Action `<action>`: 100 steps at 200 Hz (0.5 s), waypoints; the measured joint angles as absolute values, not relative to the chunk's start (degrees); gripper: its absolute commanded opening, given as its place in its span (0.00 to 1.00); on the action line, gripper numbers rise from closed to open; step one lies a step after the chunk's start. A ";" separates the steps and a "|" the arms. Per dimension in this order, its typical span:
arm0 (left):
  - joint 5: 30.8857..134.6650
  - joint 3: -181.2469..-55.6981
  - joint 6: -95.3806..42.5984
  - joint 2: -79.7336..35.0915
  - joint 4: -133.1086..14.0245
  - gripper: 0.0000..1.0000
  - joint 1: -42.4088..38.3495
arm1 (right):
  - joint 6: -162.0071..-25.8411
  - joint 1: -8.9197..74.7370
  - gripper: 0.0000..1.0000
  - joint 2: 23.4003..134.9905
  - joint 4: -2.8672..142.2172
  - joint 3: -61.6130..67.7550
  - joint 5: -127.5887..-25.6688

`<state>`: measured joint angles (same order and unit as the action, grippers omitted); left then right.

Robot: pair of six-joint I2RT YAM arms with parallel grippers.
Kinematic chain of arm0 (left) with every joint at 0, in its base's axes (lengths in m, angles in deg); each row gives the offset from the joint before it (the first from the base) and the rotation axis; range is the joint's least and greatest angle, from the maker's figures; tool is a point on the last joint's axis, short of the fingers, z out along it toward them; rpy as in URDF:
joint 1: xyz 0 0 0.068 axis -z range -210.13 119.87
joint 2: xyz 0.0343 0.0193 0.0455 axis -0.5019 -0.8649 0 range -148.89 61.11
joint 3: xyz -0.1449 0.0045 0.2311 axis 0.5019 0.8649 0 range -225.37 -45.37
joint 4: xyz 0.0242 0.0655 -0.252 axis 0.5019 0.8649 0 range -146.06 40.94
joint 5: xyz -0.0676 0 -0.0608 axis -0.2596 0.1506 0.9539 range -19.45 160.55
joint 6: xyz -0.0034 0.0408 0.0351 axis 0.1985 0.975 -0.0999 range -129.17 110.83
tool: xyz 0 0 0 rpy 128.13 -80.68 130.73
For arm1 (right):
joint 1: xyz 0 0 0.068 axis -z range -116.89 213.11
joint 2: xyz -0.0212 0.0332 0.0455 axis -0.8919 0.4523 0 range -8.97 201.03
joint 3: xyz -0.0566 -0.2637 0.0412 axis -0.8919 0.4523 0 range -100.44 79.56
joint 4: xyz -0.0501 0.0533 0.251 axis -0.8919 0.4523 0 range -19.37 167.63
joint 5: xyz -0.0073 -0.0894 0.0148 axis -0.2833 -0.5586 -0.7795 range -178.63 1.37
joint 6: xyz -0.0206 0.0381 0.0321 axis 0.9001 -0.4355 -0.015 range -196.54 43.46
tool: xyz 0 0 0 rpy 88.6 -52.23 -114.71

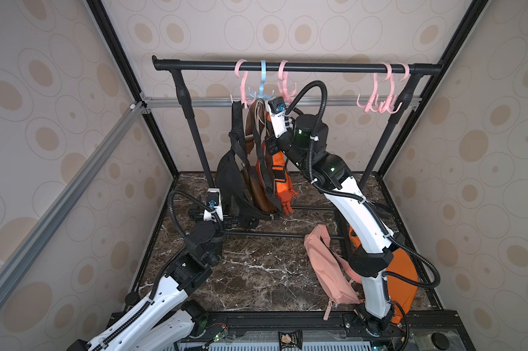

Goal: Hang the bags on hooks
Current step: Adjust the hook on the clothesline.

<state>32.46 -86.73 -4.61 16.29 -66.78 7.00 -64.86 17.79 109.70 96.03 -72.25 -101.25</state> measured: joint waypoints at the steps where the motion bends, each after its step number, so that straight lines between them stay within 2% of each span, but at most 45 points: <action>1: 32.44 -86.73 -4.61 16.29 -66.78 1.00 7.00 | -64.94 17.79 0.00 109.73 96.06 -72.25 -101.14; 41: 31.61 -86.62 -4.31 16.51 -67.26 1.00 7.00 | -66.58 17.18 0.00 110.77 96.43 -72.60 -94.41; 49: 31.54 -86.49 -4.24 16.55 -67.46 1.00 7.00 | -66.67 16.79 0.02 110.88 96.65 -72.62 -93.32; 59: 31.41 -86.40 -4.20 16.62 -67.59 1.00 7.00 | -66.85 16.30 0.11 110.88 97.13 -72.68 -92.22; 80: 31.37 -86.30 -4.18 16.60 -67.66 1.00 7.00 | -67.20 15.54 0.40 110.71 98.70 -72.64 -91.26; 100: 31.39 -86.21 -4.20 16.60 -67.66 1.00 7.00 | -66.78 15.26 0.57 108.63 100.03 -69.43 -91.39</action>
